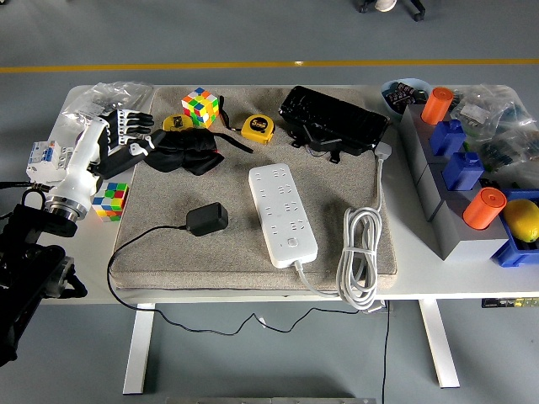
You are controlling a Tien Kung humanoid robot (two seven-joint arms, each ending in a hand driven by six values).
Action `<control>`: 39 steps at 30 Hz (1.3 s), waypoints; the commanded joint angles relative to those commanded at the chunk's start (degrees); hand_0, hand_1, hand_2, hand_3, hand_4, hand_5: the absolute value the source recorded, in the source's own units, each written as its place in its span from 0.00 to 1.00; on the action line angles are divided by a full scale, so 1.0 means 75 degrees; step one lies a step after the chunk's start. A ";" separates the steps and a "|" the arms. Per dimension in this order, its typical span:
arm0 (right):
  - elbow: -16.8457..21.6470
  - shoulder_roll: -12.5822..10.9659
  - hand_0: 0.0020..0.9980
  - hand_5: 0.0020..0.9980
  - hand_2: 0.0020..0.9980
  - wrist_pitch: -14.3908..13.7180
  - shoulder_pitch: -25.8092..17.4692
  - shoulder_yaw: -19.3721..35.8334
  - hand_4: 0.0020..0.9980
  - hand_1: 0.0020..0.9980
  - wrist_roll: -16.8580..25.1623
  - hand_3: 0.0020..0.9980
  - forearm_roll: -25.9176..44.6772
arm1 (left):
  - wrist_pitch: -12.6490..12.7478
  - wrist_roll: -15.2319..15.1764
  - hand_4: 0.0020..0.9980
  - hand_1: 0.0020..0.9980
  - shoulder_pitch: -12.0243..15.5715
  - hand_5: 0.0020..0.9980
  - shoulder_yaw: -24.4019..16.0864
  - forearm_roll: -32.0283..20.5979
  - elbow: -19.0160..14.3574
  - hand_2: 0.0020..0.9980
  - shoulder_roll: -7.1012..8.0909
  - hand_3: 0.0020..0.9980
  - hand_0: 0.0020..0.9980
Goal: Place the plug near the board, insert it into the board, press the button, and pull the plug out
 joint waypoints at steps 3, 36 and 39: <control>0.0003 0.0002 0.68 0.59 0.69 -0.0001 -0.0003 0.0002 1.00 0.70 0.0006 0.60 0.0006 | -0.0026 0.0171 1.00 0.74 -0.0059 0.40 0.0223 0.0537 0.0047 0.79 0.0007 0.74 0.70; 0.0042 -0.0009 0.68 0.59 0.69 -0.0005 -0.0005 0.0044 1.00 0.69 0.0069 0.60 -0.0044 | 0.0035 0.0539 1.00 0.67 -0.0767 0.33 0.2358 0.2301 0.1080 0.71 -0.0204 0.68 0.69; 0.0044 -0.0010 0.68 0.59 0.69 -0.0007 -0.0007 0.0038 1.00 0.69 0.0070 0.60 -0.0036 | 0.0114 0.0482 1.00 0.65 -0.0812 0.27 0.2431 0.2292 0.1224 0.68 -0.0245 0.64 0.67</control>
